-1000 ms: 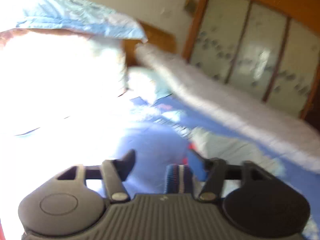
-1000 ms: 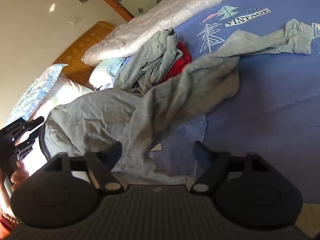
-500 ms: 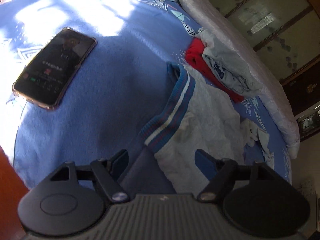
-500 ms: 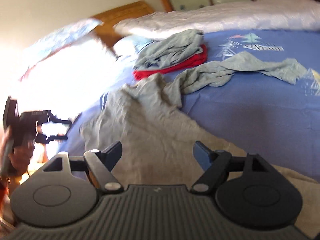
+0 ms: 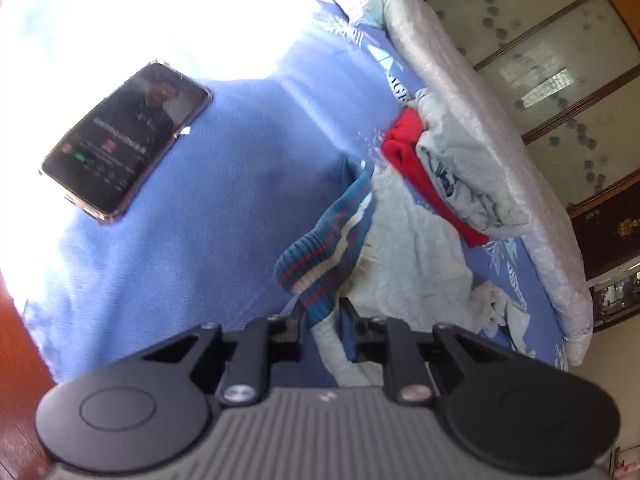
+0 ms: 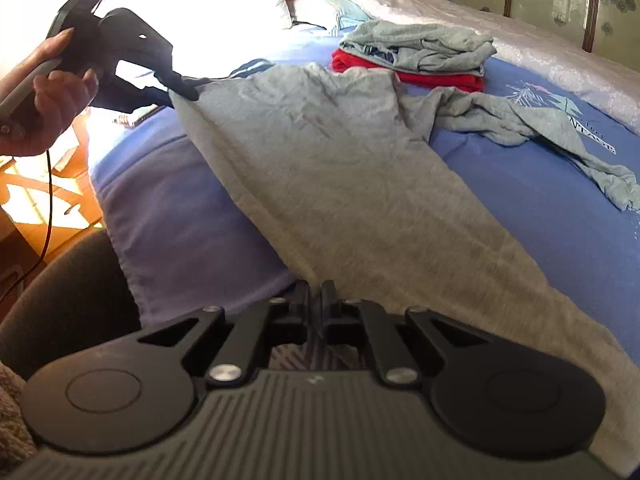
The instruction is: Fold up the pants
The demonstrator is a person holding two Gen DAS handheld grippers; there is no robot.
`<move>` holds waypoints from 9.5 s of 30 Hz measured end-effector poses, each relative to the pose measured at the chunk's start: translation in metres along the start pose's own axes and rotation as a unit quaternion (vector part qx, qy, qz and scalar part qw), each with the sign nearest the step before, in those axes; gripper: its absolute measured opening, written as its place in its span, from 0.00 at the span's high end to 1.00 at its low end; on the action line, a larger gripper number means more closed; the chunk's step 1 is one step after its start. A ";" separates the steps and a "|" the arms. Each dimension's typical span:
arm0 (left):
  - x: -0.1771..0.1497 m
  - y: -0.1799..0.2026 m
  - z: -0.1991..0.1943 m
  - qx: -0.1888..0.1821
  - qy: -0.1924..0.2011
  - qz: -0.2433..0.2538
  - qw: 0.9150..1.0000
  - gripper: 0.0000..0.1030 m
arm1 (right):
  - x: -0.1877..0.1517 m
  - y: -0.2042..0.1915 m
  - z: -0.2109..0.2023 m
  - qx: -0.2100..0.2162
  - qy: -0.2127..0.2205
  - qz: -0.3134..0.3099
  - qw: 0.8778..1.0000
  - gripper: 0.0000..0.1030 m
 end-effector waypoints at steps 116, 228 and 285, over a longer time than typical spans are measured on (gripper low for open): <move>0.076 0.109 0.103 0.145 0.104 0.271 0.946 0.47 | 0.057 0.458 -0.080 -0.301 0.082 0.318 0.895 0.44; 0.138 0.104 0.194 -0.010 -0.045 -0.069 0.997 0.90 | 0.056 0.482 -0.044 -0.276 0.154 0.530 0.787 0.92; -0.024 0.212 0.232 0.019 -0.104 0.223 0.969 0.66 | -0.048 0.429 -0.059 -0.179 0.240 0.619 0.726 0.44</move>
Point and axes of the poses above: each gripper's, at about its wrist camera, not at the fingertips, and z roughly the way its jaws point, y to its right, x to its top, the point moved 1 cm from there along z, roughly the way its jaws point, and after that the axes turned 4 degrees about z, right-handed, at the moved point
